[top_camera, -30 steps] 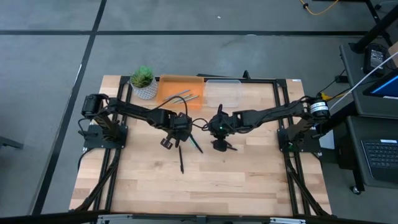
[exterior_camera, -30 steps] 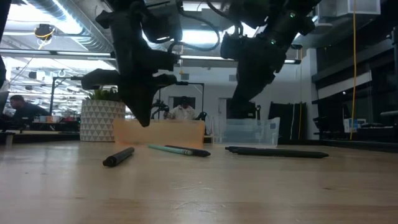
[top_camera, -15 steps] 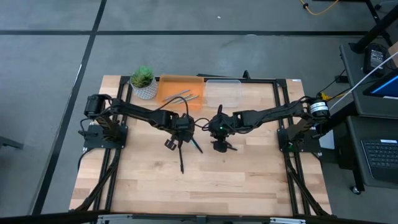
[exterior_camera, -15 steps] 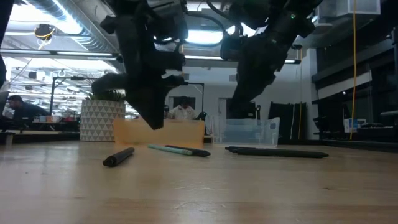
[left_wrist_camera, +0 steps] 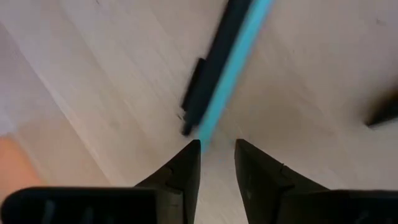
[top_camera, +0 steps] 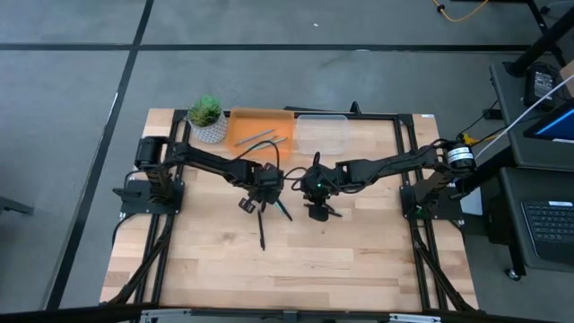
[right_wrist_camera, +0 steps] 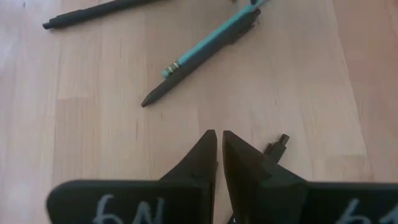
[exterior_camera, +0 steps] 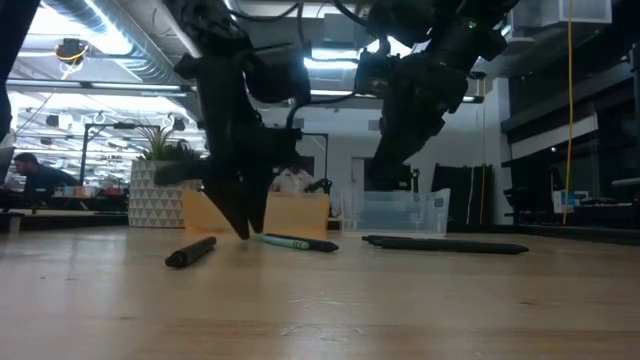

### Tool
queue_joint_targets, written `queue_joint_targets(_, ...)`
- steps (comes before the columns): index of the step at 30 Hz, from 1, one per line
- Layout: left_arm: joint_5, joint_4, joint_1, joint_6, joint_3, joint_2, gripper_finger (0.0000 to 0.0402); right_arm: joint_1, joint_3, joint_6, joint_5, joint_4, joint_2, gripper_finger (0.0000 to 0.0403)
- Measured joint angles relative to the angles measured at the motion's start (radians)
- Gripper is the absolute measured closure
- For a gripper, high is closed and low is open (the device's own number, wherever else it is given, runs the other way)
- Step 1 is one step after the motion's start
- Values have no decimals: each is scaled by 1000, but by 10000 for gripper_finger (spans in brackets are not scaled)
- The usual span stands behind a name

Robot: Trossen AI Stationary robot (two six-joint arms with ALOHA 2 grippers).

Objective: Sort pens & pencils
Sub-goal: Put the light blue pencil into the orange bin

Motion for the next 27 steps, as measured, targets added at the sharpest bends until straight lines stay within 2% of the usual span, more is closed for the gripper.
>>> queue_joint_targets(6, 11, 15, 19, 18, 1, 13, 308, 0, 0, -6, 0, -3, 0, 373)
queue_joint_targets(21, 200, 17, 14, -3, 1, 17, 325, 0, 0, -23, 3, -5, 0, 373)
queue_joint_targets(27, 214, 15, 4, -5, 0, 19, 336, 0, 0, -22, 2, -5, 0, 373)
